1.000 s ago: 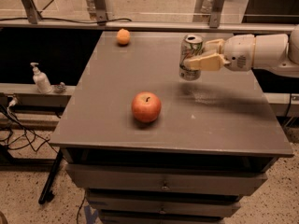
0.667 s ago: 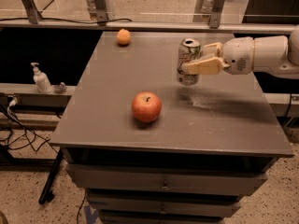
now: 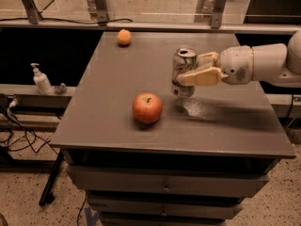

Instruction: Move 7up can near apple

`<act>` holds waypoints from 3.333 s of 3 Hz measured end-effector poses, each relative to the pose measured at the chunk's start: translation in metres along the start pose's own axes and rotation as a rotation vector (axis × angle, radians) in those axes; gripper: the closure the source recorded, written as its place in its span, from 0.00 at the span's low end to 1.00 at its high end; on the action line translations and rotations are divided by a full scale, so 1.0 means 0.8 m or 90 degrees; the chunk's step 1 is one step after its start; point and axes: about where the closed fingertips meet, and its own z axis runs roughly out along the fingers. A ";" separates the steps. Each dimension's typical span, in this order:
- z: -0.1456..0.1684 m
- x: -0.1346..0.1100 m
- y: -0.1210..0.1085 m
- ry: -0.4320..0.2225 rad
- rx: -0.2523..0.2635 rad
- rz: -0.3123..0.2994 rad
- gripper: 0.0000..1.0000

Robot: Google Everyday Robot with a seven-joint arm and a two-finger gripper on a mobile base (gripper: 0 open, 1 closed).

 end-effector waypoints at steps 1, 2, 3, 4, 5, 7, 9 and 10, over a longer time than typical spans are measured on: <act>0.004 0.010 0.023 -0.006 -0.034 -0.006 1.00; 0.007 0.023 0.041 -0.017 -0.065 -0.018 1.00; 0.010 0.036 0.059 -0.020 -0.095 -0.037 1.00; 0.018 0.046 0.082 -0.004 -0.137 -0.080 0.97; 0.024 0.053 0.092 0.017 -0.153 -0.108 0.74; 0.027 0.056 0.092 0.047 -0.157 -0.156 0.28; 0.026 0.056 0.088 0.054 -0.156 -0.165 0.00; 0.012 0.053 0.081 0.057 -0.139 -0.162 0.00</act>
Offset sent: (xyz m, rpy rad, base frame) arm -0.0494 0.0083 -0.0303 0.0487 -0.0272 0.1558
